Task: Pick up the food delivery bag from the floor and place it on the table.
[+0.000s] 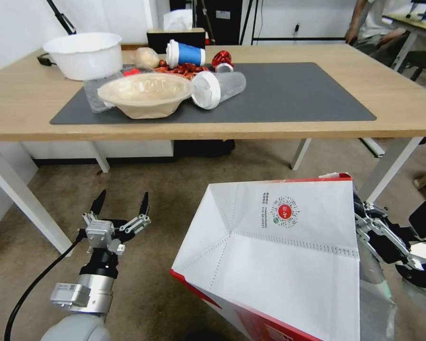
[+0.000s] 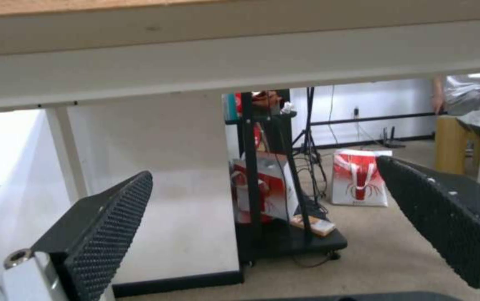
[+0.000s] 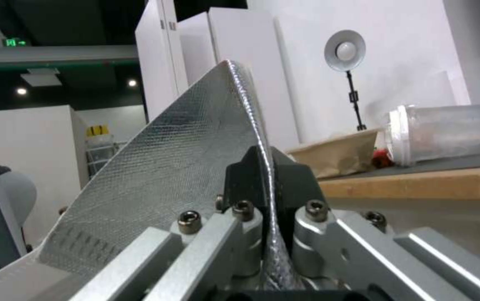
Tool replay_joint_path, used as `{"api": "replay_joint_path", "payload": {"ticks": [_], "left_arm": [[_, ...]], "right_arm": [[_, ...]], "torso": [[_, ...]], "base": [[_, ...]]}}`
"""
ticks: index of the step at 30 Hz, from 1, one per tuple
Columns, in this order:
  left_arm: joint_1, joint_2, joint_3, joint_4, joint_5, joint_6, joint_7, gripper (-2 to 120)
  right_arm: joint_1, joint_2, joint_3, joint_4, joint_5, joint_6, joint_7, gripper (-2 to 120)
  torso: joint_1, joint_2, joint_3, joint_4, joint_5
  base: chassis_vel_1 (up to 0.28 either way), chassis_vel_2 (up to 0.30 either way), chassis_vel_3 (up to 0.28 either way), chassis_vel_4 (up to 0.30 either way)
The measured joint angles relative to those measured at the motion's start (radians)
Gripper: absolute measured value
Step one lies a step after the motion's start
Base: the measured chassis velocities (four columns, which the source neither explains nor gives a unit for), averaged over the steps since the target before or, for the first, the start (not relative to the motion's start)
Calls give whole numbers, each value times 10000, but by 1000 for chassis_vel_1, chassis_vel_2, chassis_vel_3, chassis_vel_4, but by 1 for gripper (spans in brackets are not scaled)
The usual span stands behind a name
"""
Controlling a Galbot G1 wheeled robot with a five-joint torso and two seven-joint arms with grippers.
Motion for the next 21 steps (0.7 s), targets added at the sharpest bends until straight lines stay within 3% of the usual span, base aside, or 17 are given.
{"api": "replay_joint_path", "payload": {"ticks": [21], "left_arm": [[76,-10,-14,-163,140,130,-138,100]], "right_arm": [[26,13,5,22,1,40,-75,0]], "torso": [[243,793,556,0,0]], "base": [[0,0,0,0]]}}
